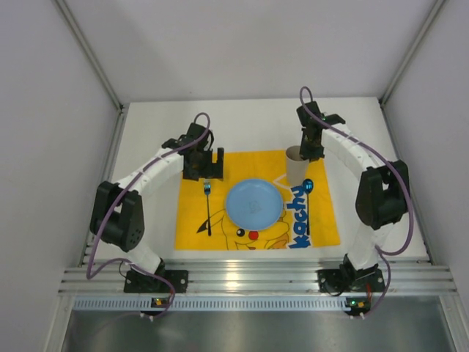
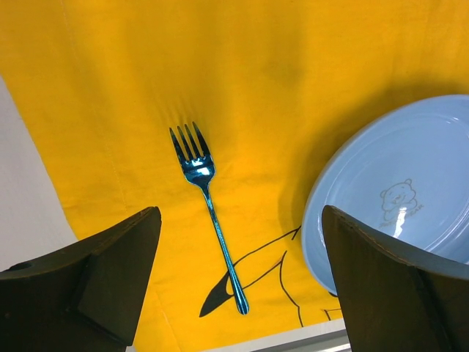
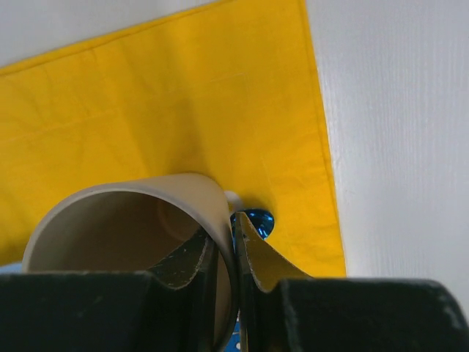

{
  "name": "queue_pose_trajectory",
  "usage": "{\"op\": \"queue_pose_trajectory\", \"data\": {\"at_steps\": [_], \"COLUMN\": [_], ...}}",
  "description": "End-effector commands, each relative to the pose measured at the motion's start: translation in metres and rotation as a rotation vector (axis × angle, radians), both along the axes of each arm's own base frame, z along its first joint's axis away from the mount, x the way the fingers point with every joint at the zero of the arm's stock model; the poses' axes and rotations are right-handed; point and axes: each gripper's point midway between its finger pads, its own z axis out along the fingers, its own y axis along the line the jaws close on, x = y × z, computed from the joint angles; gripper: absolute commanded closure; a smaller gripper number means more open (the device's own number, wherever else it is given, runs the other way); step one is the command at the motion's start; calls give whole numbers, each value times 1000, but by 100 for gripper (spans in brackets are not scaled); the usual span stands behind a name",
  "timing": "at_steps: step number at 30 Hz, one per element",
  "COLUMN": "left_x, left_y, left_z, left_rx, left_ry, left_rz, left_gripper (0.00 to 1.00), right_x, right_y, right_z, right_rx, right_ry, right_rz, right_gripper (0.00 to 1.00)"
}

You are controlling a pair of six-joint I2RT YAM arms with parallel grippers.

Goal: Set the dinner table for one person

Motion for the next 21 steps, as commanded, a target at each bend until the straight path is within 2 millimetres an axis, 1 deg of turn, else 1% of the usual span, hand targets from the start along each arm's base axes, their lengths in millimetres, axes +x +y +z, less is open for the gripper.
{"op": "queue_pose_trajectory", "data": {"at_steps": [1,2,4,5,7,8,9,10,11,13,14,15,18,21], "left_x": [8,7,7,7,6,6,6,6,6,7,7,7,7,6], "left_y": [0,1,2,2,2,2,2,2,2,2,2,2,2,2], "left_z": [20,20,22,22,22,22,22,22,22,24,24,24,25,24], "left_rx": [-18,-14,-12,-12,-14,-15,-15,-15,-14,-14,-13,-13,-16,-18], "left_ry": [-75,-75,-80,-79,-80,-80,-80,-80,-80,-82,-81,-82,-83,-82], "left_rz": [9,10,10,10,12,12,12,12,12,11,10,10,12,16], "left_gripper": [4,4,4,5,5,5,5,5,5,5,5,5,6,6], "right_x": [35,39,40,46,45,51,51,49,53,52,52,50,47,46], "right_y": [1,1,-1,0,-1,2,4,5,11,12,14,16,19,23], "right_z": [46,50,52,57,56,58,55,48,47,34,31,23,11,9], "right_rx": [0,1,-1,3,6,24,34,36,61,61,68,66,76,89], "right_ry": [-266,-294,-315,-348,-365,-397,-402,-391,-403,-376,-368,-352,-328,-322], "right_rz": [-18,-26,-34,-38,-40,-33,-27,-21,-9,-2,7,15,42,67], "right_gripper": [100,100,100,100,100,100,100,100,100,100,100,100,100,100]}}
